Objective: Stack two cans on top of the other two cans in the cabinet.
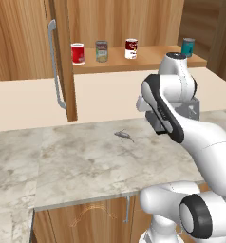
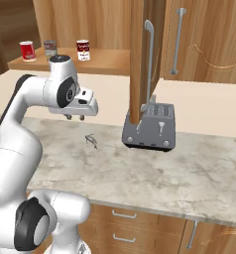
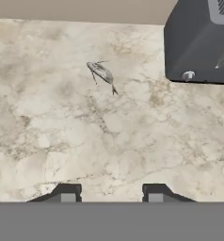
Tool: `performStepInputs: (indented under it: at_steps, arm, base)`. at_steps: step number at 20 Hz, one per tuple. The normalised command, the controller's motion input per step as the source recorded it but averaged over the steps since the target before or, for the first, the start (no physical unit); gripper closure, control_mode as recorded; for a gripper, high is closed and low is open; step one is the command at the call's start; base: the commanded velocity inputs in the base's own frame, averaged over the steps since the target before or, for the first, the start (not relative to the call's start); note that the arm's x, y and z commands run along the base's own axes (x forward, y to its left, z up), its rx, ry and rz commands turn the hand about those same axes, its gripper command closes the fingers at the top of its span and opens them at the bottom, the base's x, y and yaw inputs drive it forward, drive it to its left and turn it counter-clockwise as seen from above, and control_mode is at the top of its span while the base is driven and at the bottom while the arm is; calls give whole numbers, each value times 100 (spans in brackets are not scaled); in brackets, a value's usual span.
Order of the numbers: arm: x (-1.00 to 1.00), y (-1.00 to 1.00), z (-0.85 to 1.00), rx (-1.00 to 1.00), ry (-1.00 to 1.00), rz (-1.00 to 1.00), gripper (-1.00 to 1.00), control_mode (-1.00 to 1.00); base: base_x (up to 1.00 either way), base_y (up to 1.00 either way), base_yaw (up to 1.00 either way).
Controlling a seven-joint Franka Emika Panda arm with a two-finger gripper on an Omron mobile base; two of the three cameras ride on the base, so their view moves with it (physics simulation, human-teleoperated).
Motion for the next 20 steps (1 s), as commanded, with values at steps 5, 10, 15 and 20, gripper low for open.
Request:
performStepInputs:
  at_steps: [5, 10, 15, 20]
  arm:
    - [-12, 0, 0, 0, -11, 0, -100, -100]
    - [-10, 0, 13, 0, -32, 0, -100, -100]
    - [-4, 1, 35, 0, -27, 0, -100, -100]
    - [0, 8, 57, 0, -30, 1, -100, -100]
  base:
    - [0, 0, 0]
    - [0, 0, 0]
    - [0, 0, 0]
    - [0, 0, 0]
